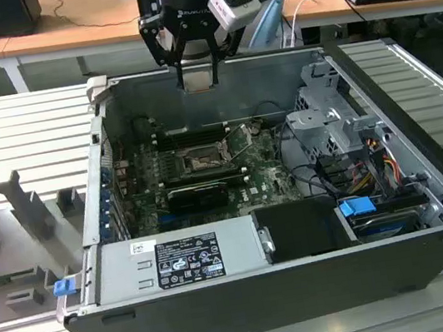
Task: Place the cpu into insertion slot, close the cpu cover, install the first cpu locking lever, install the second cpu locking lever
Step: 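Place the cpu into insertion slot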
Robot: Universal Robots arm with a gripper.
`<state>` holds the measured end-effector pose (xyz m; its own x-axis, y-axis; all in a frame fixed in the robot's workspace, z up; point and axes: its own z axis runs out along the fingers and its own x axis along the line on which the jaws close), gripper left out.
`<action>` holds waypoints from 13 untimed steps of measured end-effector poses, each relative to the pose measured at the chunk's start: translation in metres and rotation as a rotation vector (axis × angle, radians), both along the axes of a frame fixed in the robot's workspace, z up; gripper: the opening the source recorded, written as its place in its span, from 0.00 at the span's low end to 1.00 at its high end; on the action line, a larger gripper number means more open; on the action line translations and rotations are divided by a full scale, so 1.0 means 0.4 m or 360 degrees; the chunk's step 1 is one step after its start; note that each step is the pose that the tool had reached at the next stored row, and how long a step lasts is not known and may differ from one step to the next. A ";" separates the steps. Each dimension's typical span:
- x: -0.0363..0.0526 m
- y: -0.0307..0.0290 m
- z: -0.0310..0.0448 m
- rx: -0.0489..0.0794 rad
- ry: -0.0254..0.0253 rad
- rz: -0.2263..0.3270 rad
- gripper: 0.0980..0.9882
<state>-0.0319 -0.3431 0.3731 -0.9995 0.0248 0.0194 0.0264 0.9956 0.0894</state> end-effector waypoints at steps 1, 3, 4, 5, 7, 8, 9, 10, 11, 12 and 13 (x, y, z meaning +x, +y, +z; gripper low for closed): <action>0.000 0.000 0.000 0.0000 -0.00001 -0.0006 0.48; 0.000 0.000 0.000 0.0000 0.00000 -0.0015 0.48; 0.000 0.000 0.000 0.0000 0.00000 -0.0017 0.48; 0.000 0.000 0.000 0.0000 0.00000 -0.0023 0.48; 0.000 0.000 0.000 0.0000 0.00000 -0.0034 0.48; 0.000 0.000 0.000 0.0000 0.00000 -0.0038 0.48; 0.000 0.000 0.000 0.0000 0.00001 -0.0039 0.48; 0.000 0.000 0.000 0.0000 0.00002 -0.0039 0.48; 0.000 0.000 0.000 0.0000 0.00002 -0.0040 0.48; 0.000 0.000 -0.001 0.0000 0.00001 -0.0040 0.48; 0.000 0.000 -0.001 0.0000 0.00002 -0.0040 0.48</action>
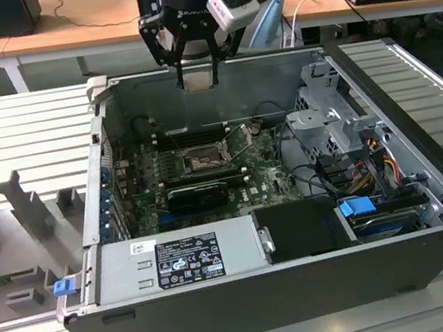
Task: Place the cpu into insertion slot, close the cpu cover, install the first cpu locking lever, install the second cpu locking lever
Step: 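Place the cpu into insertion slot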
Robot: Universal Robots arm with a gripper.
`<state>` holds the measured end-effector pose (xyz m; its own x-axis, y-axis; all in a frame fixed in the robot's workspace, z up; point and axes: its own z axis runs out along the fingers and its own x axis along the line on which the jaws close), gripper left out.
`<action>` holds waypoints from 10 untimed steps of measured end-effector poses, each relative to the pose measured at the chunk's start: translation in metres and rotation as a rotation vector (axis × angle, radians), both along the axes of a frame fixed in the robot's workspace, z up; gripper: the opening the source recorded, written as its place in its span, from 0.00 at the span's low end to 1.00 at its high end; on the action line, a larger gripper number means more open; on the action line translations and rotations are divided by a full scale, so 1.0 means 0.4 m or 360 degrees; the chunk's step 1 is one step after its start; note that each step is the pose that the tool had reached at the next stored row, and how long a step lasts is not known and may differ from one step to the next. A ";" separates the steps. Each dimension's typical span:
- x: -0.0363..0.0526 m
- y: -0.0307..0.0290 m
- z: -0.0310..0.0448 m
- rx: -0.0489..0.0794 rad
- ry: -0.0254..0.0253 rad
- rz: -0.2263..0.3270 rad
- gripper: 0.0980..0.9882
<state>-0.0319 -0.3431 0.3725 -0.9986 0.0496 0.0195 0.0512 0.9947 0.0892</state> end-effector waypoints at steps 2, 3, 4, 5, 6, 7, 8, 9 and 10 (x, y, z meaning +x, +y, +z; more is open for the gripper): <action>0.000 0.000 0.000 0.0000 0.00007 0.0000 0.48; 0.000 0.000 0.000 0.0000 0.00008 0.0000 0.48; 0.000 0.000 -0.001 0.0000 0.00009 -0.0001 0.48; 0.000 0.000 -0.001 0.0000 0.00007 -0.0004 0.48; 0.000 0.000 -0.001 0.0000 0.00007 -0.0014 0.48; 0.000 0.000 -0.001 0.0000 0.00006 -0.0018 0.48; 0.000 0.000 -0.001 0.0000 0.00006 -0.0021 0.48; 0.000 0.000 -0.001 0.0000 0.00006 -0.0023 0.48; 0.000 0.000 -0.001 0.0000 0.00007 -0.0029 0.48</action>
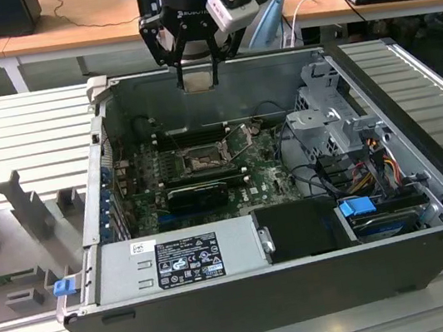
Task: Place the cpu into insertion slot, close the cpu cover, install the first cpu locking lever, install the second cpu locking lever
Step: 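Place the cpu into insertion slot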
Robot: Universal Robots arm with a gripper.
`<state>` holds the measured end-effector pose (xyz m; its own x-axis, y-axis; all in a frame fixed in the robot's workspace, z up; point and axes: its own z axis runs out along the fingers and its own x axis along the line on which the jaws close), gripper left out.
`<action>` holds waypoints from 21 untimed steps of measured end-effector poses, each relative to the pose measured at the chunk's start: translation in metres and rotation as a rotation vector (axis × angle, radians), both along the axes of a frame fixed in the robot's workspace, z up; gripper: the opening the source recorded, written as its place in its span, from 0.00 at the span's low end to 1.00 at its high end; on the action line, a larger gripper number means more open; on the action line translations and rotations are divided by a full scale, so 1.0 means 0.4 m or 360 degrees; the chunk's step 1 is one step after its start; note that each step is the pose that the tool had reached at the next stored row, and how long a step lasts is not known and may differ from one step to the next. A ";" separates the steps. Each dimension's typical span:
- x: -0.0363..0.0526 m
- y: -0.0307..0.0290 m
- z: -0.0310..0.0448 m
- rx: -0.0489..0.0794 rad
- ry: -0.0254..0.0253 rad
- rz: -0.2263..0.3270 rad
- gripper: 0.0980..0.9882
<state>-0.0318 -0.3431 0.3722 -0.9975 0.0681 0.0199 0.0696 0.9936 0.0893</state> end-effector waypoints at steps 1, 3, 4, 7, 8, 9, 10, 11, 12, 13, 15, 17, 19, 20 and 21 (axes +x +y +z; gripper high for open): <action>0.000 0.000 0.000 0.0000 0.00000 -0.0004 0.48; 0.000 0.000 0.000 0.0000 0.00000 -0.0014 0.48; 0.000 0.000 0.000 0.0000 0.00000 -0.0016 0.48; 0.000 0.000 0.000 0.0000 0.00000 -0.0025 0.48; 0.000 0.000 0.000 0.0000 0.00000 -0.0029 0.48; 0.000 0.000 0.000 0.0000 0.00000 -0.0033 0.48; 0.000 0.000 0.000 0.0000 -0.00001 -0.0037 0.48; 0.000 0.000 0.000 0.0000 0.00000 -0.0039 0.48; 0.000 0.000 0.000 0.0000 -0.00001 -0.0041 0.48; 0.000 0.000 0.000 0.0000 0.00000 -0.0044 0.48; 0.000 0.000 0.000 0.0000 -0.00001 -0.0050 0.48; 0.000 0.000 0.000 0.0000 0.00000 -0.0053 0.48; 0.000 0.000 0.000 0.0000 0.00000 -0.0059 0.48; 0.000 0.000 0.000 0.0000 0.00000 -0.0061 0.48; 0.000 0.000 0.000 0.0000 0.00000 -0.0064 0.48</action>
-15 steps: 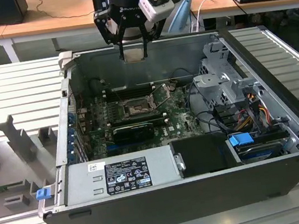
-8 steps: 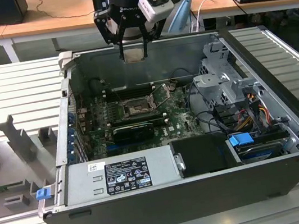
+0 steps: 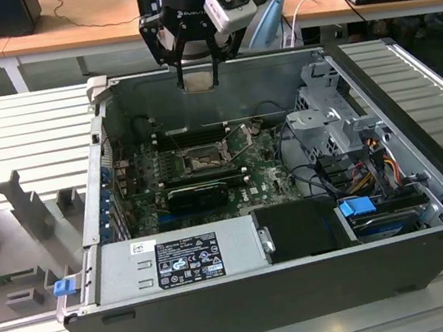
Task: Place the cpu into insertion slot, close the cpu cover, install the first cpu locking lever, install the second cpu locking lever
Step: 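Place the cpu into insertion slot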
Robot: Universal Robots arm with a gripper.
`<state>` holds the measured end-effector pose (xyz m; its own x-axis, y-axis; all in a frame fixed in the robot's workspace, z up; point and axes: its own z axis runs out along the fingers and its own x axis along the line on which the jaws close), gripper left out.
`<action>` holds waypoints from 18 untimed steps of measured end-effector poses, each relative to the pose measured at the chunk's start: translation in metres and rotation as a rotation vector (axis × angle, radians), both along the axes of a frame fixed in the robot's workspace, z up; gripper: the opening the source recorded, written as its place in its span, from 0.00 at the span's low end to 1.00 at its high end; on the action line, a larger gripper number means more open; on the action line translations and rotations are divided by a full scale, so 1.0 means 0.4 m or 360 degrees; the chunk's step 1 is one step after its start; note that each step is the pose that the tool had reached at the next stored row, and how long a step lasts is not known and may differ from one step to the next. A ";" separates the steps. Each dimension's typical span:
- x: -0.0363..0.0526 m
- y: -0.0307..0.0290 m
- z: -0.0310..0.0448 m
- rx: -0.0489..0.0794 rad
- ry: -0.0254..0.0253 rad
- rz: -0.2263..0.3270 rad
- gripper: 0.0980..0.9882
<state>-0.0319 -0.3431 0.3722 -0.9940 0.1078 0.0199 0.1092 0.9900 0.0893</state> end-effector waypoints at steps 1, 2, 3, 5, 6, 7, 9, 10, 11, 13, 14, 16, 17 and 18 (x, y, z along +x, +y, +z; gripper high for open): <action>0.000 0.000 0.000 0.0000 -0.00001 -0.0003 0.48; 0.000 0.000 0.000 0.0000 -0.00001 -0.0004 0.48; 0.000 0.000 0.000 0.0000 0.00000 -0.0005 0.48; 0.000 0.000 0.000 0.0000 -0.00001 -0.0010 0.48; 0.000 0.000 0.000 0.0000 0.00000 -0.0012 0.48; 0.000 0.000 0.000 0.0000 -0.00001 -0.0020 0.48; 0.000 0.000 0.000 0.0000 0.00000 -0.0038 0.48; 0.000 0.000 0.000 0.0000 -0.00001 -0.0045 0.48; 0.000 0.000 0.000 0.0000 -0.00001 -0.0052 0.48; 0.000 0.000 0.000 0.0000 -0.00001 -0.0068 0.48; 0.000 0.000 0.000 0.0000 -0.00001 -0.0074 0.48; 0.000 0.000 0.000 0.0000 0.00000 -0.0090 0.48; 0.000 0.000 0.000 0.0000 0.00000 -0.0101 0.48; 0.000 0.000 0.000 0.0000 0.00000 -0.0108 0.48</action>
